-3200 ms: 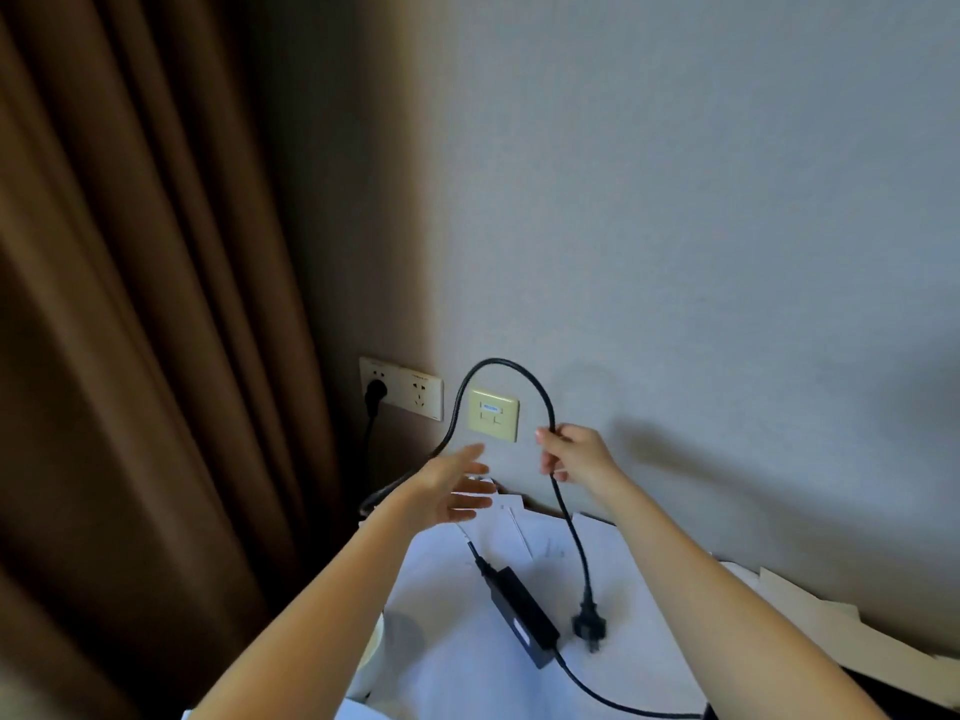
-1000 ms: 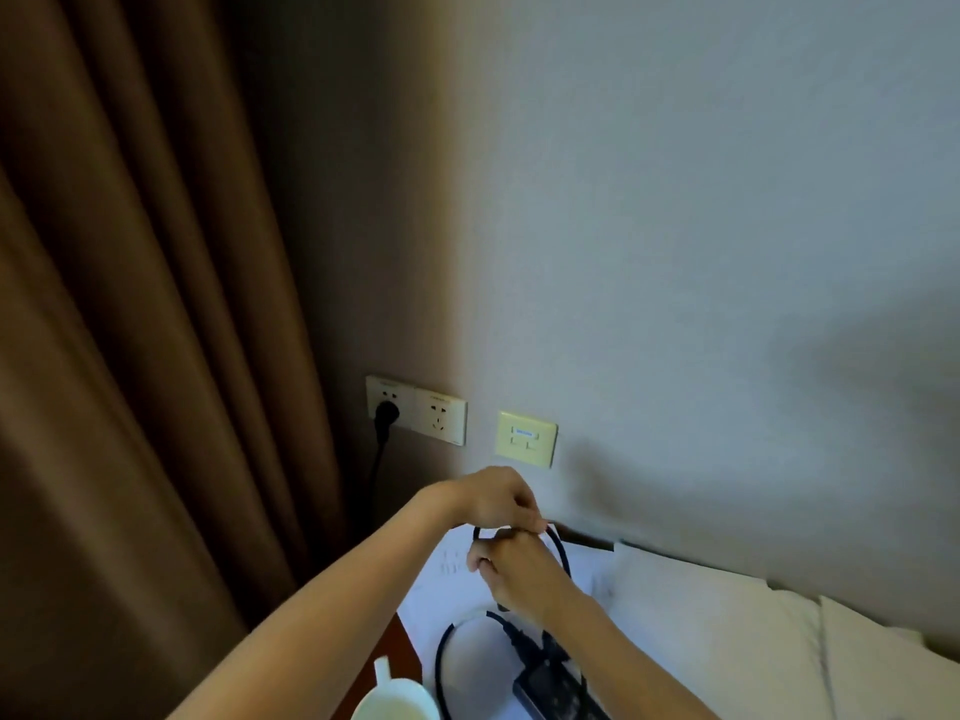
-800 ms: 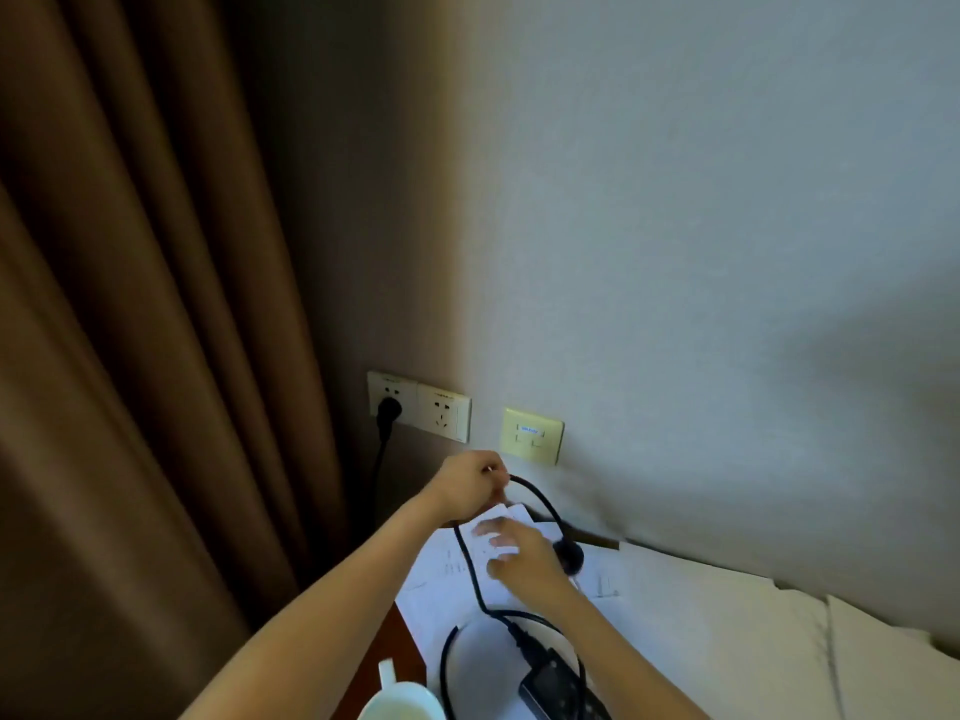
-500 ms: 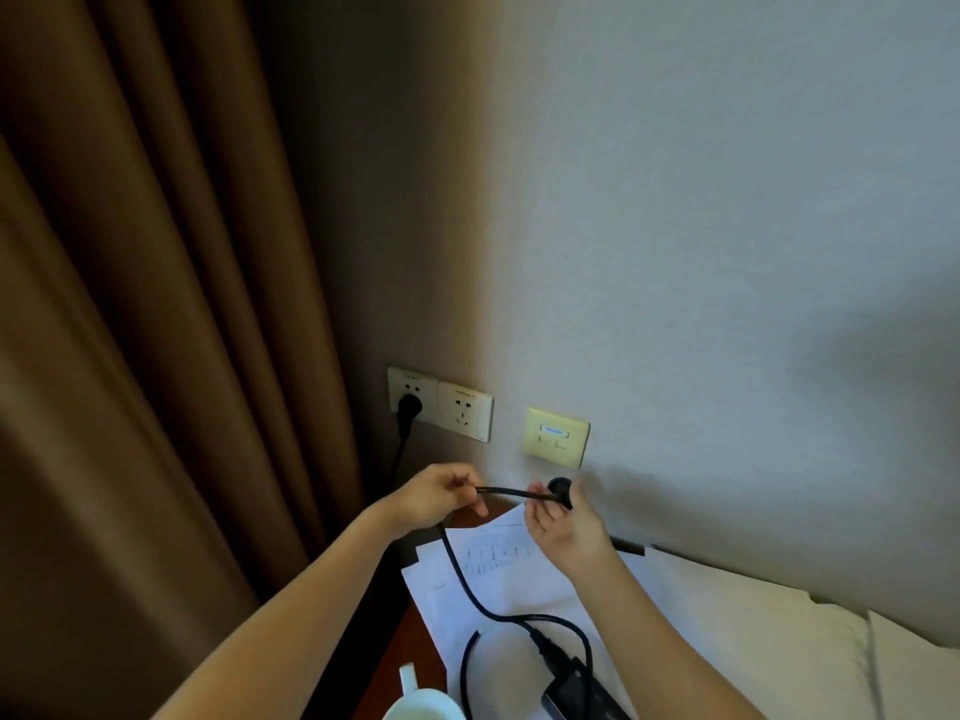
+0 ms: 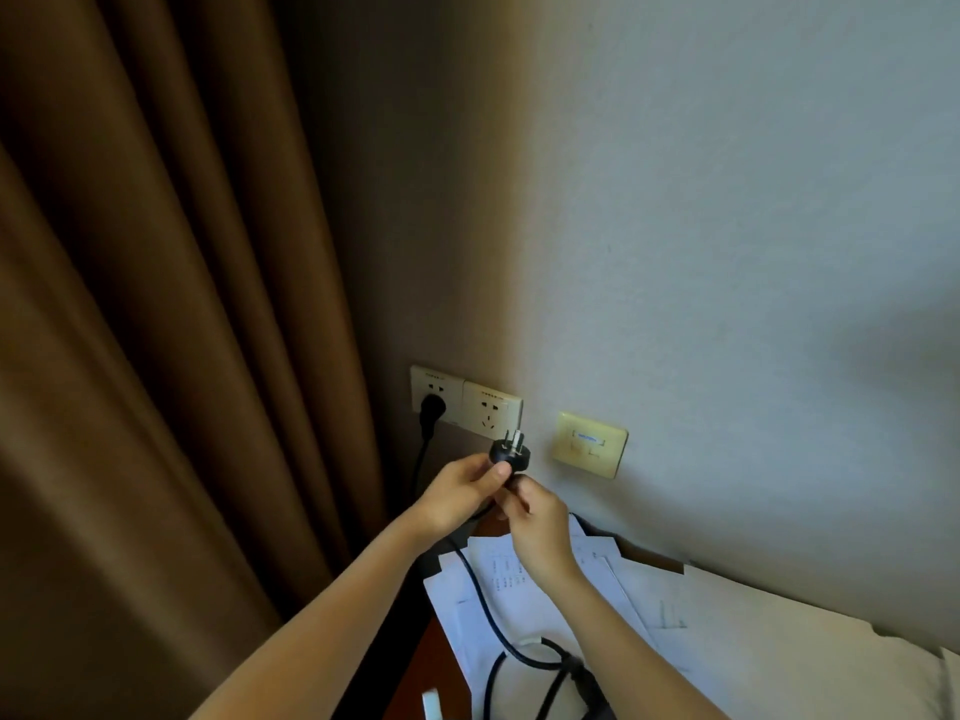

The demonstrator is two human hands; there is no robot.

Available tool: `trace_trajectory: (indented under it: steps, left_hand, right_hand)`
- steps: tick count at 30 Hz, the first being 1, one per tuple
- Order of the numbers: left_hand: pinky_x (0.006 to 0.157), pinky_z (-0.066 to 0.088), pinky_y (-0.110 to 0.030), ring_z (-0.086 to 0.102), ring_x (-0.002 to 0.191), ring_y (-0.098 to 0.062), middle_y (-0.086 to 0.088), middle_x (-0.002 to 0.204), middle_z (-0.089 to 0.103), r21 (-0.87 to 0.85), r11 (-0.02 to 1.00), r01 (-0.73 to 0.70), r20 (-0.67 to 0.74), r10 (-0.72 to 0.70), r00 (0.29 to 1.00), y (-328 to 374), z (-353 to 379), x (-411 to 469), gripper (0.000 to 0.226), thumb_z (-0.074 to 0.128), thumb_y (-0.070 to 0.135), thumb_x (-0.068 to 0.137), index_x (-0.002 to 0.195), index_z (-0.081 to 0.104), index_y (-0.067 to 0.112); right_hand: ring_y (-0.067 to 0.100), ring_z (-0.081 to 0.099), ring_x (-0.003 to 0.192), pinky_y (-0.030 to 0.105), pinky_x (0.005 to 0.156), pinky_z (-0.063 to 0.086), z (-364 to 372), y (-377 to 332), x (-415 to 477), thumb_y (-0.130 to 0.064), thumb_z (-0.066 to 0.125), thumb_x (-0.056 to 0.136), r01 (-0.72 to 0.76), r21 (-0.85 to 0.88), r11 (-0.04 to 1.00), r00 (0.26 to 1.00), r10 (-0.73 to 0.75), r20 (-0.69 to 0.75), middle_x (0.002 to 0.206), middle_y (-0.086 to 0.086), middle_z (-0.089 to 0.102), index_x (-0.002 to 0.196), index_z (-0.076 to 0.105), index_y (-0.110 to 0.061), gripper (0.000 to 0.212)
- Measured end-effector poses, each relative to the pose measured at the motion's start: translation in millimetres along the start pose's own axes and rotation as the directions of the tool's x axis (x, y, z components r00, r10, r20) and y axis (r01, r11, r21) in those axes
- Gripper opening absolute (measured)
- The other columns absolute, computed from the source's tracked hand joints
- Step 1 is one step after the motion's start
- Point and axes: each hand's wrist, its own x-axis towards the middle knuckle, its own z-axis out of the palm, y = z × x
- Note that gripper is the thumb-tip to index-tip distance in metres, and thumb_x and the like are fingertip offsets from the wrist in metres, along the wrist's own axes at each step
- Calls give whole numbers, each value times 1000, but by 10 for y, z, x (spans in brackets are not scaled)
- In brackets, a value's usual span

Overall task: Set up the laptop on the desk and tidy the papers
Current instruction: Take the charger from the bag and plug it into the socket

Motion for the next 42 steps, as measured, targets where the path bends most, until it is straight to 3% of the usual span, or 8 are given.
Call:
trace_trajectory:
  steps: [3, 8, 12, 21, 26, 33, 37, 42]
  left_hand:
    - [74, 46, -7, 62, 92, -12, -6, 100, 65, 17, 997, -75, -87, 76, 993, -39, 35, 76, 27, 53, 20, 95, 112, 61, 1]
    - [71, 47, -4, 59, 87, 0, -4, 97, 64, -50, 991, -127, -192, 115, 975, -172, -20, 176, 20, 55, 7, 92, 109, 61, 1]
    - [75, 47, -5, 59, 89, 0, 4, 93, 64, -74, 984, -161, -216, 142, 966, -237, -57, 250, 18, 56, 0, 90, 106, 61, 7]
    - [80, 43, -2, 56, 97, 0, 3, 101, 61, -35, 980, -197, -219, 185, 958, -353, -35, 369, 21, 61, -1, 86, 104, 62, 10]
    - [77, 45, -5, 58, 92, -3, 7, 95, 60, -62, 985, -163, -199, 148, 969, -336, 21, 401, 18, 54, -2, 90, 100, 59, 12]
    - [52, 40, -15, 50, 68, -9, -1, 75, 53, -171, 981, 92, -239, -132, 962, -276, 113, 502, 25, 30, 15, 102, 98, 54, 11]
    - [61, 45, -23, 53, 87, -16, -6, 96, 59, -222, 952, 211, -340, -278, 898, -248, 144, 607, 23, 41, 24, 100, 113, 53, 9]
    - [79, 43, -22, 56, 106, -22, -9, 114, 59, -95, 969, 226, -480, -244, 843, -304, 91, 707, 29, 55, 20, 93, 117, 50, 6]
  right_hand:
    - [1, 47, 58, 16, 55, 37, 61, 50, 67, -11, 54, 93, 36, -86, 996, 998, -41, -53, 61, -11, 53, 85, 66, -9, 14]
    - [14, 48, 66, 13, 52, 31, 138, 123, 233, -17, 51, 95, 133, -259, 957, 990, -142, -16, 82, 13, 67, 97, 68, -5, 22]
    - [18, 40, 60, 13, 48, 20, 260, 191, 302, -13, 54, 91, 179, -344, 922, 972, -219, -82, 70, 19, 61, 80, 68, 1, 22]
    - [4, 38, 56, 8, 53, 23, 277, 333, 397, -8, 61, 88, 134, -339, 931, 977, -181, -110, 68, 0, 49, 79, 69, 2, 16]
    - [9, 49, 60, 22, 58, 40, 266, 347, 403, -9, 58, 89, 84, -188, 979, 994, -96, -56, 67, -1, 53, 87, 67, -2, 12]
    - [7, 56, 72, 10, 58, 45, 419, 246, 511, -11, 40, 99, -225, 159, 961, 962, 193, 192, 75, -4, 56, 90, 56, -15, 18]
    - [16, 56, 84, 24, 73, 46, 563, 290, 678, -19, 34, 102, -386, 211, 898, 907, 329, 261, 80, -1, 55, 111, 55, -4, 28]
    - [8, 45, 62, 18, 56, 35, 626, 383, 798, -17, 32, 102, -353, 132, 926, 912, 309, 270, 68, -1, 47, 74, 45, -25, 31]
